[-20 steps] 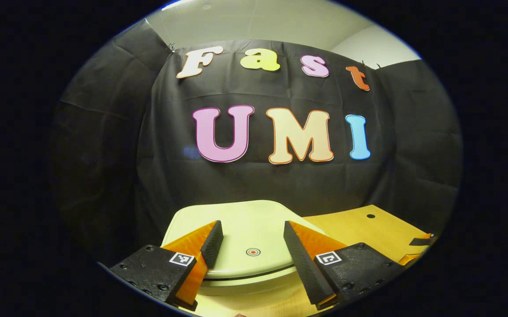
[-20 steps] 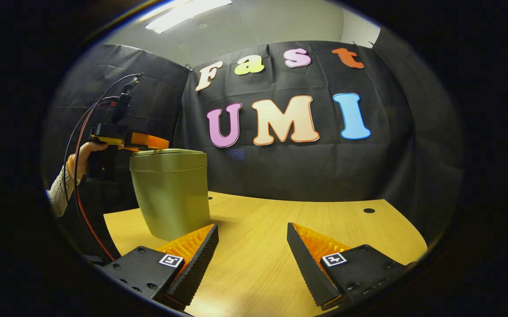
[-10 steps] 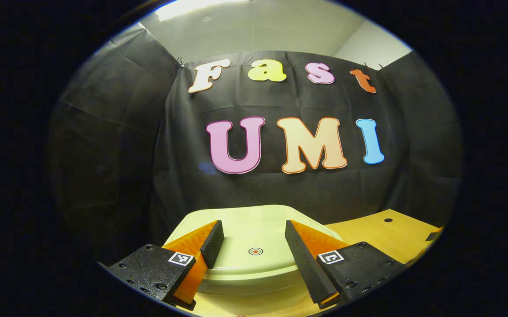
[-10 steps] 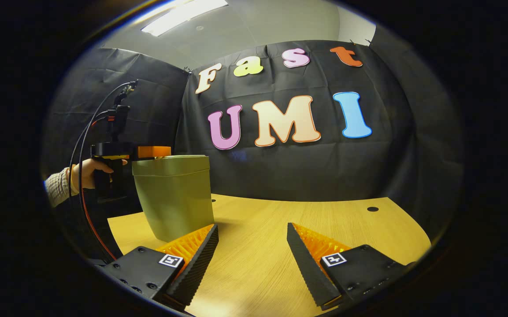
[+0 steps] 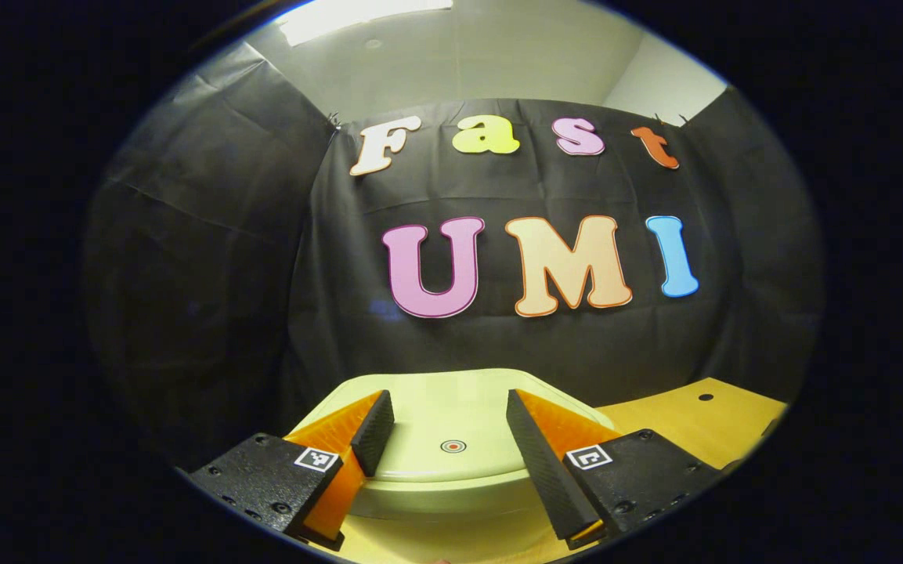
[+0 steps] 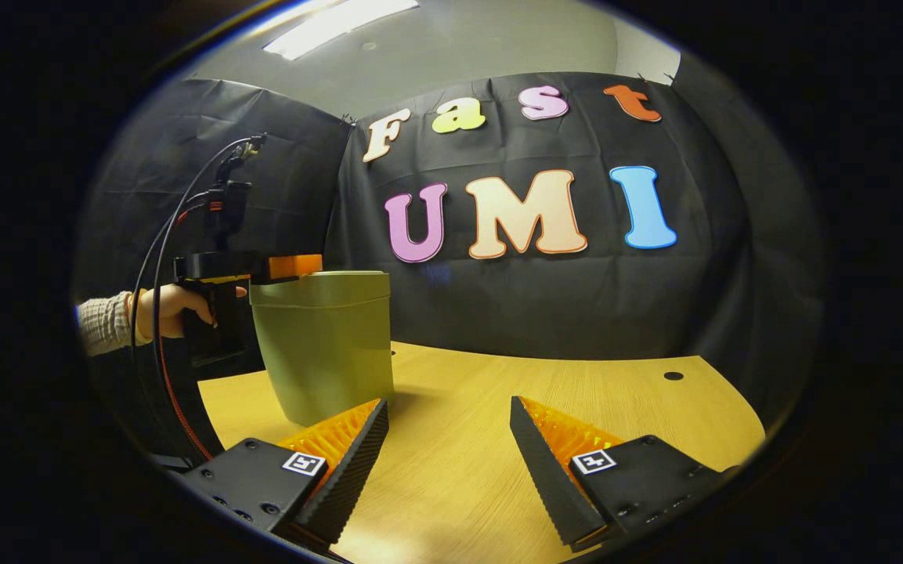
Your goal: Press the lid of the desktop garbage bin to open it, pick up the crumpled paper on the desktop and throw it into the bin, then pick up the pop can on the desktop and drop it into the bin, and finally close the garbage bin lid.
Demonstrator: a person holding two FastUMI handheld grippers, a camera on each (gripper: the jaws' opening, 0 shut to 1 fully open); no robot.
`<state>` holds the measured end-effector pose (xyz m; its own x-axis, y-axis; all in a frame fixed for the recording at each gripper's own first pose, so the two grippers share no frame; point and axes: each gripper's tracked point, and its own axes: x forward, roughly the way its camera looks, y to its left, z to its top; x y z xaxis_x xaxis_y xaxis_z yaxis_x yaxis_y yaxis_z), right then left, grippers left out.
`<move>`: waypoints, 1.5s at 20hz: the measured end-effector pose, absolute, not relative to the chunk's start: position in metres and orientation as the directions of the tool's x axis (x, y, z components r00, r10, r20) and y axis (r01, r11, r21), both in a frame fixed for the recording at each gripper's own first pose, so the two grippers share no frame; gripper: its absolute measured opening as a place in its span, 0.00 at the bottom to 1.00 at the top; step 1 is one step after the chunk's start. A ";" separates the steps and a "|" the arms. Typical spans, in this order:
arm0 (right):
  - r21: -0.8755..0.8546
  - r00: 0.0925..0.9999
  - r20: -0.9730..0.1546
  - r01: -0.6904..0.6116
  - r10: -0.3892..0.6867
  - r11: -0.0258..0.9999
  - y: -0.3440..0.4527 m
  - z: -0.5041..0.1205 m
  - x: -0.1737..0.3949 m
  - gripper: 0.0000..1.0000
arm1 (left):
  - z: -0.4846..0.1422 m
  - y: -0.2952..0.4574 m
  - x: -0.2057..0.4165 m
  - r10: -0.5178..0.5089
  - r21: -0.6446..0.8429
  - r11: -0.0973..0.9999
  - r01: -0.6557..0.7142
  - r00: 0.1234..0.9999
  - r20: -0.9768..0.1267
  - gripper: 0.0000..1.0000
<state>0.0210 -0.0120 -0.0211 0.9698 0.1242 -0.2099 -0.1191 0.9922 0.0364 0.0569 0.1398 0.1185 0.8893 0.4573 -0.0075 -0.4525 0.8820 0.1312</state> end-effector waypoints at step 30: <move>-0.016 0.986 -0.167 0.015 -0.017 1.000 -0.046 -0.030 0.045 0.98 | -0.013 -0.073 0.043 -0.276 -0.011 0.961 0.276 0.960 -0.038 0.95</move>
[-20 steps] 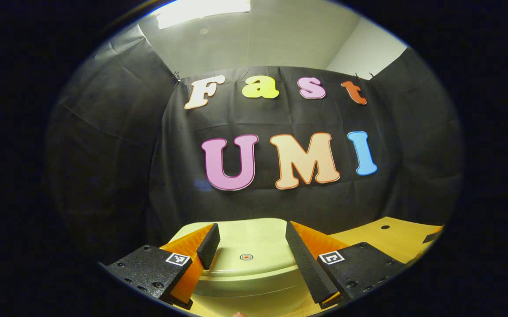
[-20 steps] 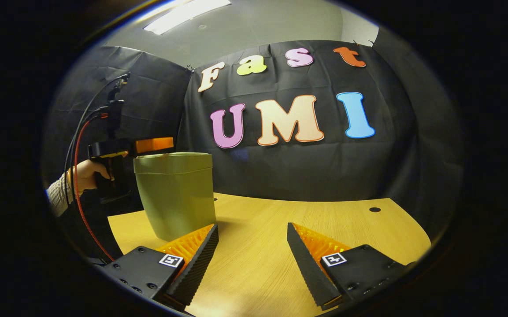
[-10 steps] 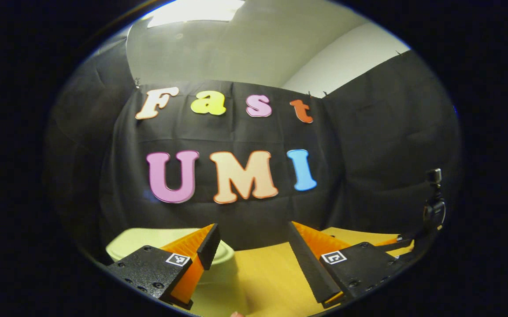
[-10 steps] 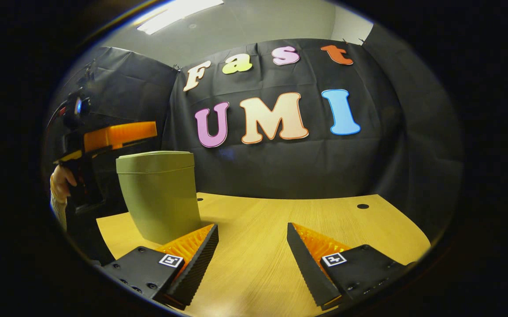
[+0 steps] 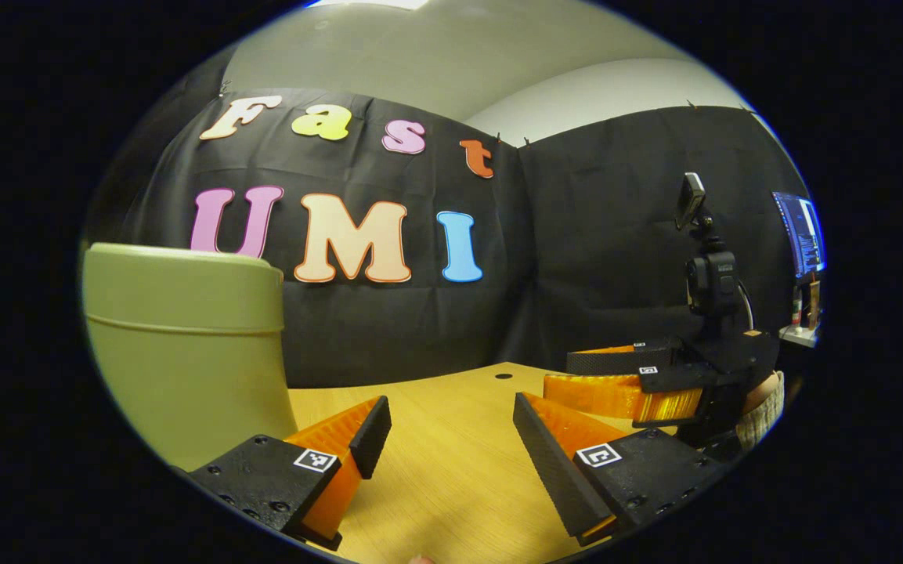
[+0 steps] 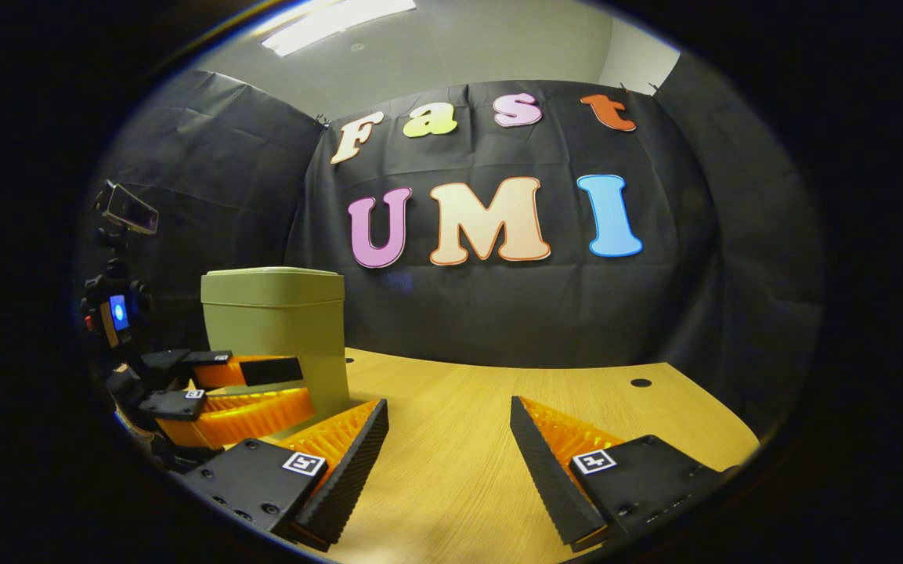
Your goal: Press the lid of the desktop garbage bin to open it, pick up the crumpled paper on the desktop and throw it into the bin, then pick up the pop can on the desktop and drop it into the bin, and finally close the garbage bin lid.
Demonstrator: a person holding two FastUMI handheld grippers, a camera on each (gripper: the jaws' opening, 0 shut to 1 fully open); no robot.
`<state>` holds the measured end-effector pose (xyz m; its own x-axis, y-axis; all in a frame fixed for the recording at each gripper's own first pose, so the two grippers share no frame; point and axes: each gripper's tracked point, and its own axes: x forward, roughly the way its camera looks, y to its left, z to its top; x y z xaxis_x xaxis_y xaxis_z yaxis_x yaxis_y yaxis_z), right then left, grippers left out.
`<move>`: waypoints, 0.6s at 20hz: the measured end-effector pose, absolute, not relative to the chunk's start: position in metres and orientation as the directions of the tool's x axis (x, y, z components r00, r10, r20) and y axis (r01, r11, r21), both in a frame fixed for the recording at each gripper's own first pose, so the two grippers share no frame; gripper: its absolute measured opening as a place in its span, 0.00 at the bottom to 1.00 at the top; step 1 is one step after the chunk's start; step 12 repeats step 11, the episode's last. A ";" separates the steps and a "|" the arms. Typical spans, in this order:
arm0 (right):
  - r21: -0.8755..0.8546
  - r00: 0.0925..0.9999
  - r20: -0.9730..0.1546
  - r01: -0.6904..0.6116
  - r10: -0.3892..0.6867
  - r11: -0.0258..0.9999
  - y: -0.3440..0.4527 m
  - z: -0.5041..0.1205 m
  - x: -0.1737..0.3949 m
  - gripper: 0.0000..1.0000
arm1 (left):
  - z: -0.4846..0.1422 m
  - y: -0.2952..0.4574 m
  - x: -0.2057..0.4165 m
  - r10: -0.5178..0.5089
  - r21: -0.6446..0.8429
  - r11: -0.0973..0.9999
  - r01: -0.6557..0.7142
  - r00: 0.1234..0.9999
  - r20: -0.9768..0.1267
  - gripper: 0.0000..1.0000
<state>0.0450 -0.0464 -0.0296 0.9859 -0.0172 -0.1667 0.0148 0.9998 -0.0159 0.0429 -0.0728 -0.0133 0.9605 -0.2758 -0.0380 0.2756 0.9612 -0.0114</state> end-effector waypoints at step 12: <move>-0.029 0.986 -0.157 0.060 -0.064 0.998 -0.061 -0.028 0.051 0.98 | -0.031 -0.073 0.038 -0.330 -0.046 0.944 0.328 0.943 -0.049 0.95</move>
